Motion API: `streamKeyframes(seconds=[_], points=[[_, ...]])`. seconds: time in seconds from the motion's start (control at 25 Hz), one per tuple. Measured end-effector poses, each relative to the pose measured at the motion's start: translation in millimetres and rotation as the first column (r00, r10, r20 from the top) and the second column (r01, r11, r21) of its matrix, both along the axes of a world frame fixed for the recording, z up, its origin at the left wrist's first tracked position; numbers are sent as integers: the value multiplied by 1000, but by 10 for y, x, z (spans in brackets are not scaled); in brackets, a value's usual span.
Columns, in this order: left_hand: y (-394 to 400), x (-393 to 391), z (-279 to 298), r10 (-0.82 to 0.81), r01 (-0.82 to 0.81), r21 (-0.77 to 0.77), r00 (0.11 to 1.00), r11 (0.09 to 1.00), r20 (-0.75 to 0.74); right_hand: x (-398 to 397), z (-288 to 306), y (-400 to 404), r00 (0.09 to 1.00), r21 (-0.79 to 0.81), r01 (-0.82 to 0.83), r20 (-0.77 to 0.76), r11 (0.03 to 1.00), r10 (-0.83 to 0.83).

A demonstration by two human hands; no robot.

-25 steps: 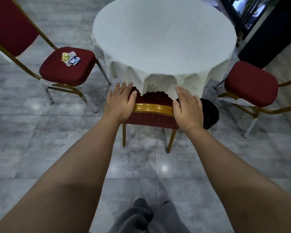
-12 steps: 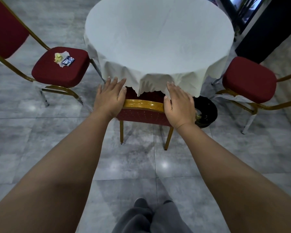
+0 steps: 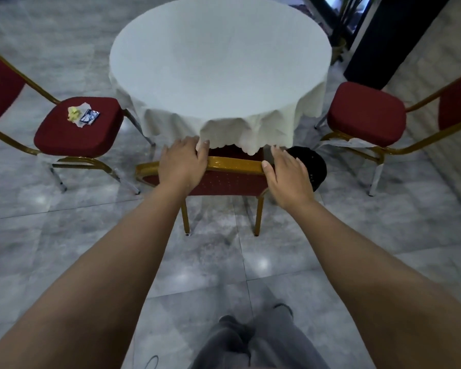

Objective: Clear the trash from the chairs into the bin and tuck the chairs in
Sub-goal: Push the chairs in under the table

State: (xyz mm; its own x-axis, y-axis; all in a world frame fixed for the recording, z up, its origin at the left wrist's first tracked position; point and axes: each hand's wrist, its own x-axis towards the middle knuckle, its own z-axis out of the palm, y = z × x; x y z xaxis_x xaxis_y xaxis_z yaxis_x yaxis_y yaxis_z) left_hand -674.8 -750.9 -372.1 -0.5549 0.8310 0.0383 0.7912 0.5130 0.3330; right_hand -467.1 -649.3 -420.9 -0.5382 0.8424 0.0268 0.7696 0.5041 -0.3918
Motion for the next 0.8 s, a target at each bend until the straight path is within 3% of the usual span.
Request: streamKeyframes(seconds=[0.16,0.28,0.56,0.8], points=[[355,440,111,-79,38,-231,982,972,-171,456,-100,116,997,-82,76,34,994,-74],[676,789,63,-175,110,-290,963,951,-205,867,-147,311,992,-132,116,65,984,-108],[1624,1846,-410,-297,267,-377,955,887,-23,2197,-202,1178,973,-262,188,183,947,-143],[2702,3111,-622,-320,363,-404,932,840,172,3570,-74,2046,923,-195,356,227,914,-311]])
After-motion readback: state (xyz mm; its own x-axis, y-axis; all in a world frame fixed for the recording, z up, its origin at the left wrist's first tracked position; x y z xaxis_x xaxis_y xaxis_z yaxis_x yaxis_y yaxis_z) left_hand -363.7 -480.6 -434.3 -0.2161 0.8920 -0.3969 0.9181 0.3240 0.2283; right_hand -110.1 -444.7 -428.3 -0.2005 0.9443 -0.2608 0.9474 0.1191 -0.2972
